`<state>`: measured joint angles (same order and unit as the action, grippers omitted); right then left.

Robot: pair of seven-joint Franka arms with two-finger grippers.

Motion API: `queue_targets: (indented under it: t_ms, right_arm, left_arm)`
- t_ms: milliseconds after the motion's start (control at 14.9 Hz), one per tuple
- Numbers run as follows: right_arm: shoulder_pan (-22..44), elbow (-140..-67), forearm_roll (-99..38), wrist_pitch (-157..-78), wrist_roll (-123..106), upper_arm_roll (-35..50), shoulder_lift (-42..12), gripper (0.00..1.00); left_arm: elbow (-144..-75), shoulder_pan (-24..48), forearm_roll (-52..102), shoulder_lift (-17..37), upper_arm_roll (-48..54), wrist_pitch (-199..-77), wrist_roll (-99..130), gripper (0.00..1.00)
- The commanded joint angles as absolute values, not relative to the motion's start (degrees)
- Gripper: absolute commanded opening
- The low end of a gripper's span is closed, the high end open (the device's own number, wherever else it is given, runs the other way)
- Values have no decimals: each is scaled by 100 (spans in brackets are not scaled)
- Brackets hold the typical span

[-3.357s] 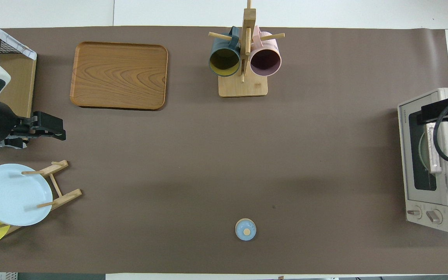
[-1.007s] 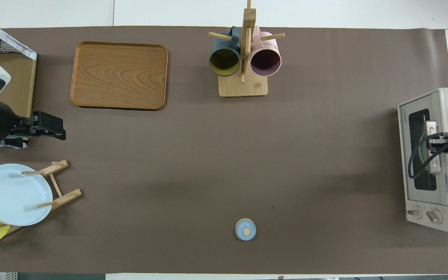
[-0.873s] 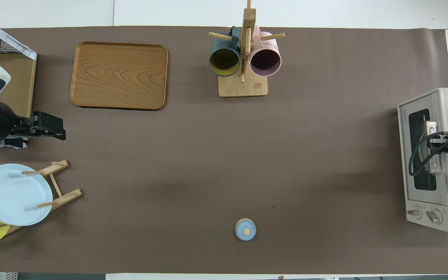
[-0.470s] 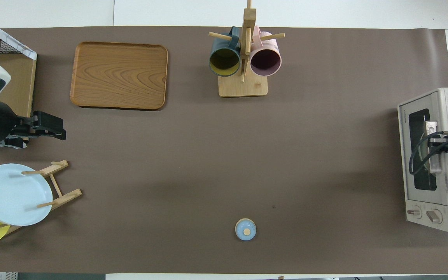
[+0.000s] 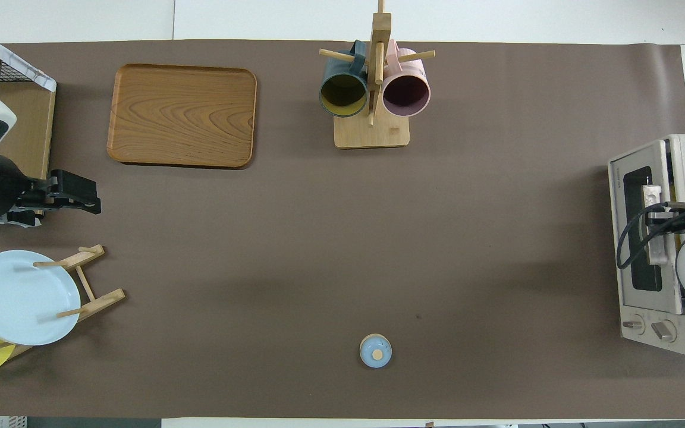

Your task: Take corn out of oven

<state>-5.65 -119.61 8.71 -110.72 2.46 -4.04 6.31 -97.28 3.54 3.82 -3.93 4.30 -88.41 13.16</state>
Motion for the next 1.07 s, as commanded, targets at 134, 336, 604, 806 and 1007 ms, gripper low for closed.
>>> queue_targets:
  t_ms: [134,336,604,806,1007]
  right_arm:
    - [-300,-12217,896,-11593,456,-378,492,0]
    - [-28,-12234,835,-11706,624,-378,335,0]
    - [96,-12392,809,-12189,642,-369,89,0]
    - [167,-12393,642,-12401,677,-360,-140,0]
    - [228,-12410,527,-12594,712,-352,-272,0]
  left_arm:
    - [-9940,334,404,-562,466,-8991,1371,100]
    - [-9940,334,404,-562,466,-8991,1371,100]
    - [-9932,325,404,-554,466,-9000,1371,100]
    - [-9932,334,404,-554,466,-9009,1371,100]
    - [-9932,325,404,-554,466,-9000,1371,100]
